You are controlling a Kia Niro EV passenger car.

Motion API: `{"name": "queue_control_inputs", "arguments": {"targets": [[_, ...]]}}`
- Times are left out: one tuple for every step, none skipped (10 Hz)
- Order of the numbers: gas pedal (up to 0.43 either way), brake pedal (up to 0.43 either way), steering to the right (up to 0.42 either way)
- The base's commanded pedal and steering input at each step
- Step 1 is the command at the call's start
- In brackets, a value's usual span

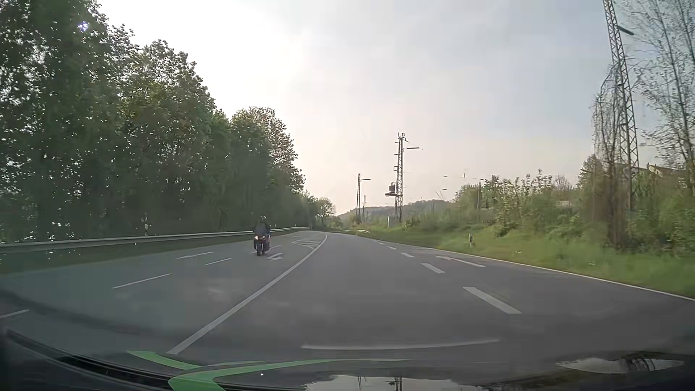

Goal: Follow the waypoints while adhering to traffic rules and regulations

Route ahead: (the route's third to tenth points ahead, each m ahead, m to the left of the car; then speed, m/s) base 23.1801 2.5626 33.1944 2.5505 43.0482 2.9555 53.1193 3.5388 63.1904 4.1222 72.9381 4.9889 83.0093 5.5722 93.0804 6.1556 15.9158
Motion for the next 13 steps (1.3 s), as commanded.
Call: {"name": "queue_control_inputs", "arguments": {"targets": [[0.358, 0.0, -0.011], [0.35, 0.0, -0.011], [0.339, 0.0, -0.012], [0.339, 0.0, -0.011], [0.319, 0.0, -0.011], [0.287, 0.0, -0.012], [0.268, 0.0, -0.012], [0.268, 0.0, -0.012], [0.268, 0.0, -0.011], [0.28, 0.0, -0.012], [0.28, 0.0, -0.012], [0.28, 0.0, -0.011], [0.28, 0.0, -0.011]]}}
